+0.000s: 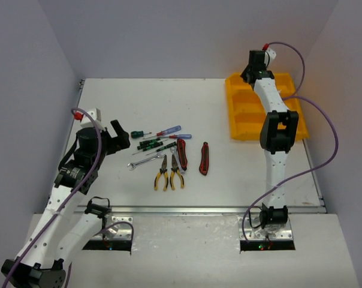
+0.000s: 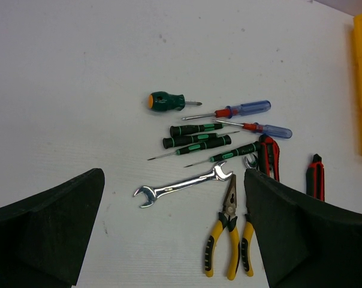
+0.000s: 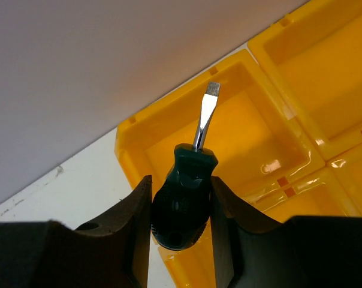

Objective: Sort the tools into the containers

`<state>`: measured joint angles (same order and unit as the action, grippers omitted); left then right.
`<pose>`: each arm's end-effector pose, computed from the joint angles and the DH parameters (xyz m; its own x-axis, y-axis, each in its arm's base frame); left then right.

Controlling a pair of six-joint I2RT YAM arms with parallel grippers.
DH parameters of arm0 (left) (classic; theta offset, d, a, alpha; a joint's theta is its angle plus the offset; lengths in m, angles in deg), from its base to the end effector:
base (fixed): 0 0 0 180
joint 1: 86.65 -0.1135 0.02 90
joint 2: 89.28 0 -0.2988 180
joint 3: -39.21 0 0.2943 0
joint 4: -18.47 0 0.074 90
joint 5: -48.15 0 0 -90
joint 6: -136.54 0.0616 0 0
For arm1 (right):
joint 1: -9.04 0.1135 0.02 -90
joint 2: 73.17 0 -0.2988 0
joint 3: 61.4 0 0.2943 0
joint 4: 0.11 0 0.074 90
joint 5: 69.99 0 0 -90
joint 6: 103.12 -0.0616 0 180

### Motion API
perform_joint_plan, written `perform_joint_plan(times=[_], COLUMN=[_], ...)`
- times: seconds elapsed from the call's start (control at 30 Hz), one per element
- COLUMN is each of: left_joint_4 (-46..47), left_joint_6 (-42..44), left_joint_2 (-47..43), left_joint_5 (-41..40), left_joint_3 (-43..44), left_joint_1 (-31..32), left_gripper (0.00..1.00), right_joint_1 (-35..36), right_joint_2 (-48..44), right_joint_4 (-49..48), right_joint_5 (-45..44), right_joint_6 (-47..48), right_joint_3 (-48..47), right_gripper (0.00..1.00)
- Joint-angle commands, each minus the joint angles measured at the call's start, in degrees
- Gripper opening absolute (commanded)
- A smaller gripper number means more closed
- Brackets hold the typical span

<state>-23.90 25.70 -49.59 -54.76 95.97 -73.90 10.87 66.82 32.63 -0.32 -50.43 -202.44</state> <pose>0.1909 -0.0291 0.3334 -0.3960 -0.2659 -0.8789 -0.1314 0.9637 -0.2324 0.6556 -0.0005 0.2418 -0.2567 0.5605 -0.7874 0.5294 0.7631 0.3706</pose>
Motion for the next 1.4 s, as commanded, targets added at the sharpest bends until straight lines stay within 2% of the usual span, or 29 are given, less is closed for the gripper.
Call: perform_joint_plan(times=[0.0, 0.1, 0.13, 0.17, 0.4, 0.53, 0.63, 0.67, 0.8, 0.87, 1.0, 1.17, 1.37], left_joint_4=[2.75, 2.57, 2.63, 2.59, 1.61, -2.01, -3.57, -4.31, -6.01, -5.95, -7.21, -10.64, -11.32], left_joint_6=[0.89, 0.89, 0.89, 0.85, -0.62, -9.20, -17.09, -21.31, -32.63, -38.55, -46.05, -51.22, -54.54], left_joint_2=[0.48, 1.10, 1.24, 1.34, 5.04, 13.29, 19.68, 21.56, 29.22, 33.66, 44.21, 58.07, 69.56], left_joint_5=[-0.28, -0.28, -0.28, -0.35, -1.72, -2.65, -4.42, -6.39, -10.47, -14.18, -17.05, -16.57, -15.05], left_joint_3=[0.19, 0.27, 0.33, 0.39, 1.87, 6.71, 9.95, 11.34, 14.47, 15.63, 19.55, 27.43, 35.26], left_joint_1=[0.61, 0.61, 0.61, 0.61, 0.61, 0.61, 0.61, 0.61, 0.61, 0.61, 0.64, 0.69, 0.69], left_gripper=[1.00, 1.00, 1.00, 1.00, 1.00, 1.00, 1.00, 1.00, 1.00, 1.00, 1.00, 1.00, 0.95], right_joint_1=[-0.15, -0.15, -0.09, -0.10, 0.80, 3.92, 8.20, 10.18, 15.10, 17.91, 18.65, 18.80, 18.78], right_joint_2=[0.98, 0.74, 0.34, -0.38, -11.32, -22.76, -30.61, -34.84, -46.16, -53.81, -65.46, -72.93, -78.56], right_joint_4=[-3.93, -3.75, -3.81, -3.84, 0.91, 8.28, 14.13, 15.79, 11.91, 6.50, 3.30, 2.07, 2.93], right_joint_5=[0.14, 1.18, 1.12, 1.24, 7.54, 9.70, 10.28, 10.39, 10.43, 11.14, 15.21, 18.89, 20.54], right_joint_6=[0.21, 1.02, 1.33, 1.66, 2.06, 5.51, 9.73, 10.37, 9.99, 8.47, 5.40, 4.80, 5.72], right_joint_3=[-2.12, -3.48, -3.47, -3.30, 1.20, 8.31, 18.30, 24.23, 41.83, 56.35, 69.02, 78.03, 82.05], right_gripper=[0.58, 0.88, 0.96, 0.98, 0.99, 0.99, 0.99, 0.99, 0.99, 0.99, 0.99, 0.99, 0.99])
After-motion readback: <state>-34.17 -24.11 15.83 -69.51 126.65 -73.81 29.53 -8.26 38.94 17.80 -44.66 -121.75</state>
